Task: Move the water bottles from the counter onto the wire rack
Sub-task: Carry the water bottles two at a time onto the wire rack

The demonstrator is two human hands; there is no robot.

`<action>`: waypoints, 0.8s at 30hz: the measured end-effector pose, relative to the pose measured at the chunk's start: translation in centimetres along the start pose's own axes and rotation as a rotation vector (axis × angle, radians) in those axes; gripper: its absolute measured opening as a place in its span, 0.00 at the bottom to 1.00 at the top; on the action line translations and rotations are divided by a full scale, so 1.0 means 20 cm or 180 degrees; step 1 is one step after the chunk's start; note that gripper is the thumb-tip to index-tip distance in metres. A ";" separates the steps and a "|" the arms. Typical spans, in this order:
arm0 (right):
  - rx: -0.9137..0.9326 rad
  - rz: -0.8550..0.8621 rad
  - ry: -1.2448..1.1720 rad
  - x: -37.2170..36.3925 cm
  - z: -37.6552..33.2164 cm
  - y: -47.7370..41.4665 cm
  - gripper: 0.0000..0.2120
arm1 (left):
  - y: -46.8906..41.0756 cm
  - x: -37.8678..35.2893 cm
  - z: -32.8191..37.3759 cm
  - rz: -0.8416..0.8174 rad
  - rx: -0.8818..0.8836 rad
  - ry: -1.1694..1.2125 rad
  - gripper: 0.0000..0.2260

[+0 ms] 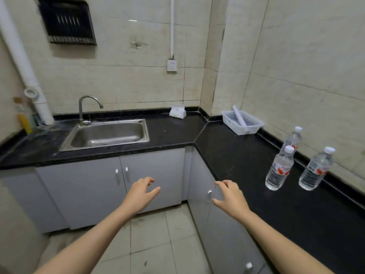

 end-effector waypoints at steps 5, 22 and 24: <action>-0.0024 -0.0013 0.0602 -0.10 0.07 -0.35 0.29 | -0.44 -0.14 -0.13 -0.0234 -0.0057 -0.0092 0.19; -0.1465 0.0633 0.0959 0.08 0.62 -0.82 0.30 | -1.58 -0.93 0.30 -0.1620 -0.1100 0.0400 0.19; -0.1535 0.0934 0.0911 0.19 0.71 -0.82 0.29 | -1.62 -1.05 0.40 -0.1766 -0.1204 0.0412 0.19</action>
Point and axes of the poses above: each hand's wrist, its own y-axis away from the middle knuckle, its own x-axis out of the back of the hand, z = x × y, the point moved 10 cm from there along -y, towards the middle knuckle, and after that the axes turned 6 degrees about -x, right-handed, at the moved point
